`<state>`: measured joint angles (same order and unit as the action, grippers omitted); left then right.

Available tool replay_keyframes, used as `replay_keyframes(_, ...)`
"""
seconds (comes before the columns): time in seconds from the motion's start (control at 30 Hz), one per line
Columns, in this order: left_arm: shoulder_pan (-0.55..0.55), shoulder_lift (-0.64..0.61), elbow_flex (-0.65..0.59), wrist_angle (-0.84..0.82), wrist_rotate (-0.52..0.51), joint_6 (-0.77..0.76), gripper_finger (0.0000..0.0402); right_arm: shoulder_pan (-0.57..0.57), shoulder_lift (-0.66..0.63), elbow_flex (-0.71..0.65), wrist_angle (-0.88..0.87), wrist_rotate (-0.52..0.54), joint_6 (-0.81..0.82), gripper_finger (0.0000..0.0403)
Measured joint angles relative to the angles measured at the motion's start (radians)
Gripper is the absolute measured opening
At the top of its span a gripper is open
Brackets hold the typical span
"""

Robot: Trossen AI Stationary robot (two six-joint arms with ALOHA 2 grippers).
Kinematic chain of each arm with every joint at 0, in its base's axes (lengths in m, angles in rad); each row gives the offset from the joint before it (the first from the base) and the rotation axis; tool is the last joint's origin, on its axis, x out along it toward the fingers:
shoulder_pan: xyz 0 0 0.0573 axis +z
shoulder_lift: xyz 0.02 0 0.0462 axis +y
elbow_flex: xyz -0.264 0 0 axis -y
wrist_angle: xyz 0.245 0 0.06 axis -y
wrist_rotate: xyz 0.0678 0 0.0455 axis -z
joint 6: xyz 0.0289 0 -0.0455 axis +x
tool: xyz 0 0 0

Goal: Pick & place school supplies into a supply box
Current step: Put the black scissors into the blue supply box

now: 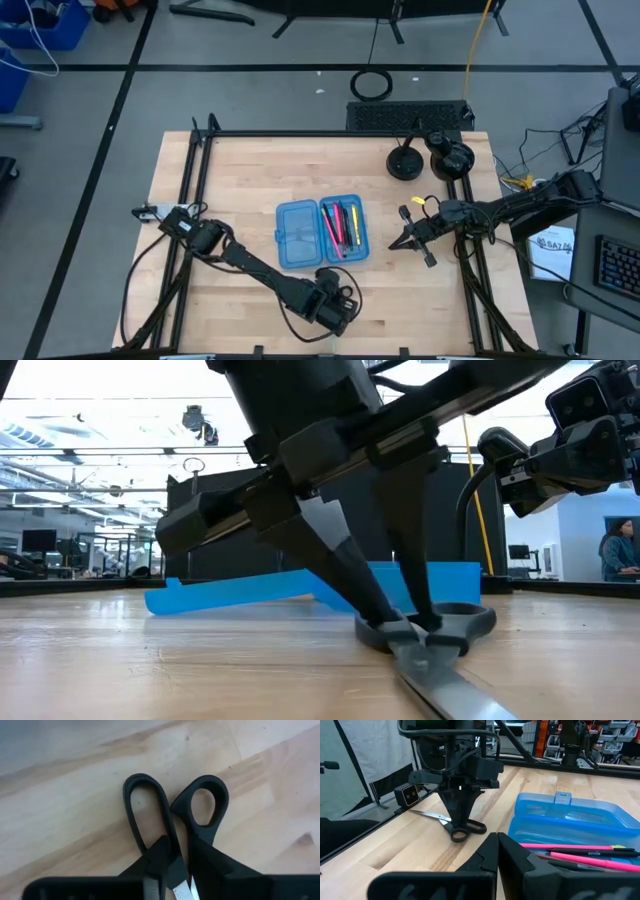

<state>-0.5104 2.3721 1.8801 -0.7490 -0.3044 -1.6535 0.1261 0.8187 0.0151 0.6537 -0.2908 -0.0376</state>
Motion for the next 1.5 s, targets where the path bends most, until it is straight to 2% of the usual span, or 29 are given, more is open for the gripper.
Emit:
replay_keyframes(0.47, 0.008, -0.048, 0.008, -0.010, -0.001, 0.001, 0.0147, 0.000, 0.000, 0.000, 0.001, 0.000, 0.004, 0.0000)
replay_keyframes(0.93, 0.059, -0.043, 0.009, -0.010, 0.004, -0.105, 0.0149, 0.000, 0.000, 0.000, 0.008, 0.000, 0.019, 0.0000)
replay_keyframes(1.03, 0.069, -0.036, 0.009, -0.011, 0.038, -0.106, 0.0149, 0.000, 0.000, 0.000, 0.008, 0.000, 0.019, 0.0000)
replay_keyframes(1.5, 0.062, -0.037, 0.010, -0.019, 0.043, -0.034, 0.0150, 0.000, 0.000, 0.000, 0.002, 0.000, 0.010, 0.0000)
